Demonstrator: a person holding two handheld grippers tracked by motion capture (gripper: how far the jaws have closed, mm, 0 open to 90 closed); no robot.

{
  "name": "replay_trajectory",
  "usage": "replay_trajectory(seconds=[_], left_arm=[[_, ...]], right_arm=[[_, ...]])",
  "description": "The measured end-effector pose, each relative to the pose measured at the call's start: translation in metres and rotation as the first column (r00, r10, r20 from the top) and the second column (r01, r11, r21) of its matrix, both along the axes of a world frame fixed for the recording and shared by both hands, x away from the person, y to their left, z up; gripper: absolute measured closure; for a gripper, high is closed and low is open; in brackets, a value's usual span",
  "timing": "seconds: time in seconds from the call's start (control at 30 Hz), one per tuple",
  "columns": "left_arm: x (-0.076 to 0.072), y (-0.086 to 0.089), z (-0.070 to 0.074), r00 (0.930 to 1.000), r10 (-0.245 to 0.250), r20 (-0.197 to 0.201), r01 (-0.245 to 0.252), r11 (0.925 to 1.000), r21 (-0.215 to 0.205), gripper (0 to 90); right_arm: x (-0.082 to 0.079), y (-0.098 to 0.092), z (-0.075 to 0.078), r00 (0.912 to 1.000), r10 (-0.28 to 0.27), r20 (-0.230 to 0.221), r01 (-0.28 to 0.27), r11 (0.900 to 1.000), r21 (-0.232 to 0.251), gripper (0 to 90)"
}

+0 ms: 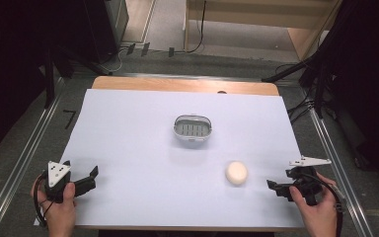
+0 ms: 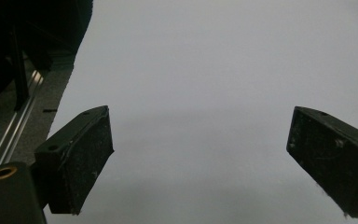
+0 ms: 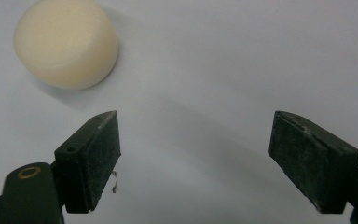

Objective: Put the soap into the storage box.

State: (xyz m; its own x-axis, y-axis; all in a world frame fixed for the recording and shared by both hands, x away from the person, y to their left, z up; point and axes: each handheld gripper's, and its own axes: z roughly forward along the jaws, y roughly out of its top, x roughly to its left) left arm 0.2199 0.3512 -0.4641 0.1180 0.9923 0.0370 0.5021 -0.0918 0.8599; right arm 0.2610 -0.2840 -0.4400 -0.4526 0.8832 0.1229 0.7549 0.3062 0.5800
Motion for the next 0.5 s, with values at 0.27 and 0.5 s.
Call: replay_trajectory(seconds=[0.27,0.5], left_arm=[[0.001,-0.001,0.000,1.0000,-0.001,-0.004,0.001,1.0000,0.002,7.4],[0.001,-0.001,0.000,0.9999,-0.006,-0.010,0.006,1.0000,0.004,7.4]], right_arm=[[0.009,0.016,-0.001,0.9978,0.057,-0.033,-0.057,0.998,-0.012,13.7],[0.015,0.032,0.000,0.9945,0.091,-0.052,-0.091,0.996,-0.001,13.6]])
